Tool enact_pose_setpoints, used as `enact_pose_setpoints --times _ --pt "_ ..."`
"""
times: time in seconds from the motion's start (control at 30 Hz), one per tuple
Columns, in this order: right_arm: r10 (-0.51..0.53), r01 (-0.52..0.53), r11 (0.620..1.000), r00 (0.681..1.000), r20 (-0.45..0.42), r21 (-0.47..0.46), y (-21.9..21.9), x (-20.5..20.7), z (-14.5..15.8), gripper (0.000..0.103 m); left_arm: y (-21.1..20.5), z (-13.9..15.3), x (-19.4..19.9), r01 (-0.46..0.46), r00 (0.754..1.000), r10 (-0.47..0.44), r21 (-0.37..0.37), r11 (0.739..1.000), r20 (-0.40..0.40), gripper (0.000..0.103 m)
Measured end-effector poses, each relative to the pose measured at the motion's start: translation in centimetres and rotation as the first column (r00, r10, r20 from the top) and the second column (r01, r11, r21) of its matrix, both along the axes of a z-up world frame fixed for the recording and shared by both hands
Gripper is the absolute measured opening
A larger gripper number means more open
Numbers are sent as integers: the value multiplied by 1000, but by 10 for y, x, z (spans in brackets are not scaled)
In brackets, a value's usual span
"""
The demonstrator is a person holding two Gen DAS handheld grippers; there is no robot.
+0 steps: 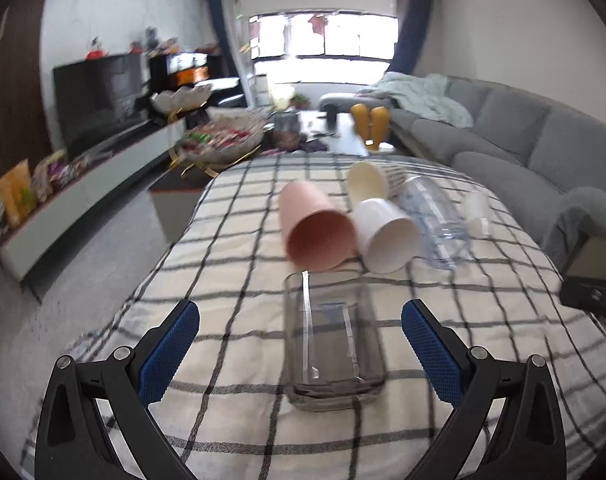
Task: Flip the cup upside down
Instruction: 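Set the glass cup on the cloth and open the right gripper, then close the left gripper around the glass cup's sides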
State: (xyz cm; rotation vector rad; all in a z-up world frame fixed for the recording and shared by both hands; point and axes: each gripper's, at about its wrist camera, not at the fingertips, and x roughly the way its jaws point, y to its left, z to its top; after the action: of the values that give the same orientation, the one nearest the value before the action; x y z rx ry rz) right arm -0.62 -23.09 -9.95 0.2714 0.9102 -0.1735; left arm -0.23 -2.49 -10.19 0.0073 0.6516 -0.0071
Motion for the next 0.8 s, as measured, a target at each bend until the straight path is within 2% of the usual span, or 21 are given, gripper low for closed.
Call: enact_pose_setpoints --times 0.17,0.47,0.8 --pt "-6 6 1000 1000 -8 -4 -2 4 -7 88 -1 -23 11 -53 997 52 -8 999 -49 102" --pt "-24 25 999 998 -53 24 -11 10 -20 88 -14 -37 14 -28 999 29 22 999 -39 101" --pt "-41 47 997 993 -107 58 -18 15 -37 88 -23 -50 18 -3 997 7 52 999 -74 79"
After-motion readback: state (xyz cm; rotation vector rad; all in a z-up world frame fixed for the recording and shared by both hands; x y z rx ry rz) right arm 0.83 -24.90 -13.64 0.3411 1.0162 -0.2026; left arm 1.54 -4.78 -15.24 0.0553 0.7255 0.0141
